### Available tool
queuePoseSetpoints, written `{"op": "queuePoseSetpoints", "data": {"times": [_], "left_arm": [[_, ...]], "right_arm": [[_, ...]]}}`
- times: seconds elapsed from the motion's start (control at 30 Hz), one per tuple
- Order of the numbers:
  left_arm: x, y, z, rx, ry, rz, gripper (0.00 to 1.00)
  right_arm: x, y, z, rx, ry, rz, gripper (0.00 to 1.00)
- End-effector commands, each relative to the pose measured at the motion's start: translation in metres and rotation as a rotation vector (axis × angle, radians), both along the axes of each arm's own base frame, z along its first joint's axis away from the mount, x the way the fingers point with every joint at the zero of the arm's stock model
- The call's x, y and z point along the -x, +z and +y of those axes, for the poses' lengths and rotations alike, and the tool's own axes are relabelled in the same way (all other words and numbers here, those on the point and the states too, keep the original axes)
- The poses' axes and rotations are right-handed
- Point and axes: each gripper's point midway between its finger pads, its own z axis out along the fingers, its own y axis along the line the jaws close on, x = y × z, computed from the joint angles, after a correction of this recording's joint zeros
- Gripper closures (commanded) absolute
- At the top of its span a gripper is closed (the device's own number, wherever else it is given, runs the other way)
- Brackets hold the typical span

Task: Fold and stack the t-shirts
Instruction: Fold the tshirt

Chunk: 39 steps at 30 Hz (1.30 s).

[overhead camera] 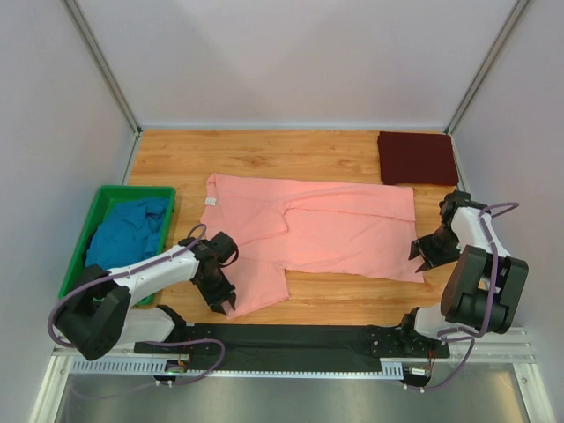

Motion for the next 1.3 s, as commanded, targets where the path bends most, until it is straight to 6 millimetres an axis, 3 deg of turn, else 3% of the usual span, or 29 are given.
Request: {"op": "queuePoseSetpoints", "data": {"times": [0.0,0.23,0.53,0.63,0.77,0.83,0.97,1.27], "left_arm": [[0.004,0.005,0.003,-0.014,-0.014,0.01,0.63],[0.005,0.015,0.013,-0.061,-0.022,-0.015,0.61],[0.013,-0.005,0.003,-0.025,-0.018,0.017,0.62],[0.011,-0.006,0.0,-0.025,-0.027,0.015,0.69],[0.008,-0.002,0.0,-0.034,-0.041,0.009,0.93],[0.003,0.004,-0.002,-0.03,-0.051,-0.013,1.0],[-0.011,0.019,-0.006,-0.024,-0.086,-0.072,1.0],[-0.017,0.026,-0.005,-0.027,-0.127,-0.111,1.0]], "right_arm": [[0.007,0.001,-0.009,0.048,0.018,0.013,0.56],[0.013,-0.001,-0.012,0.075,0.039,0.024,0.56],[0.013,-0.002,-0.012,0.073,0.033,0.022,0.56],[0.011,-0.007,-0.011,0.07,0.025,0.016,0.55],[0.014,-0.018,-0.005,0.045,0.009,0.014,0.55],[0.016,-0.022,-0.004,0.042,-0.005,0.018,0.54],[0.021,-0.03,-0.007,0.069,-0.026,0.028,0.54],[0.029,-0.048,-0.017,0.139,-0.036,0.052,0.55]]}}
